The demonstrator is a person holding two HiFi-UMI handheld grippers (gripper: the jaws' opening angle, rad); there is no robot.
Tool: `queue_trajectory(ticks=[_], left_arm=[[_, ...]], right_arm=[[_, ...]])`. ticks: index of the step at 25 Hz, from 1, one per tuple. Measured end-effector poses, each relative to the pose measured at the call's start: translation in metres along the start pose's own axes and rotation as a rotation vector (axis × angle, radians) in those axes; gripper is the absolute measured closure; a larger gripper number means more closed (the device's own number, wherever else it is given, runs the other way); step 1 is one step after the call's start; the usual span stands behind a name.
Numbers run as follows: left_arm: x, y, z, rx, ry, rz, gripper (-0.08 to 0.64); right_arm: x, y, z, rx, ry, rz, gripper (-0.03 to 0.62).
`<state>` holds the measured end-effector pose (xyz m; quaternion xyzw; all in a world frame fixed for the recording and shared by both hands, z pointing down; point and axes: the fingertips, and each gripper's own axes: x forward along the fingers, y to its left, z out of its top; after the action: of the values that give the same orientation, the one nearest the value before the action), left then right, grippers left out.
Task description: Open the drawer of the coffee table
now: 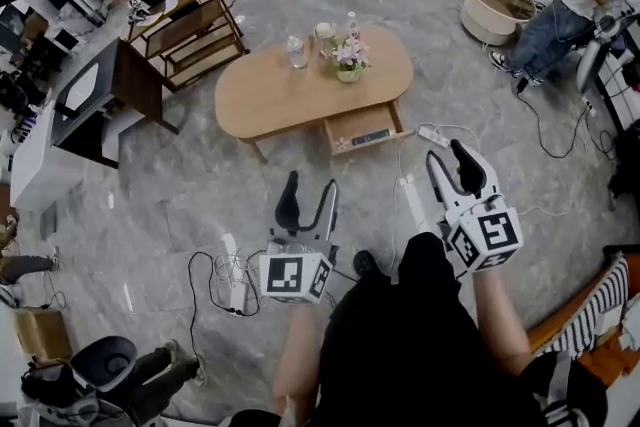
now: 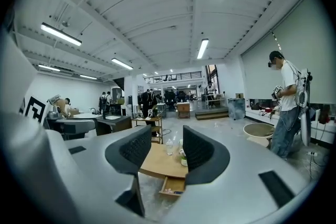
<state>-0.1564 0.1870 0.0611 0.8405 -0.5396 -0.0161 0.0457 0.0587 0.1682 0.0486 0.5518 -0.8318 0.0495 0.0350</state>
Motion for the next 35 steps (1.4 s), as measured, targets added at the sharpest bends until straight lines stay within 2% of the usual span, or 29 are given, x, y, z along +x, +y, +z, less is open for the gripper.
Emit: queue_trajectory(ticks=[15, 19, 24, 35], left_arm=[[-0.020, 0.010, 0.009, -0.002, -0.031, 0.086, 0.477], [-0.025, 0.012, 0.011, 0.009, -0.028, 0.101, 0.513], [-0.027, 0.007, 0.009, 0.026, -0.010, 0.088, 0.541], [-0.029, 0.000, 0.000, 0.025, 0.033, 0.070, 0.546]], right_arm=[[-0.013, 0.009, 0.003, -0.026, 0.029, 0.042, 0.568], [-0.015, 0.015, -0.001, -0.028, 0.037, 0.053, 0.578], [-0.023, 0.011, -0.002, -0.039, 0.014, 0.009, 0.580], [-0.031, 0.021, -0.006, -0.019, 0.029, 0.072, 0.580]])
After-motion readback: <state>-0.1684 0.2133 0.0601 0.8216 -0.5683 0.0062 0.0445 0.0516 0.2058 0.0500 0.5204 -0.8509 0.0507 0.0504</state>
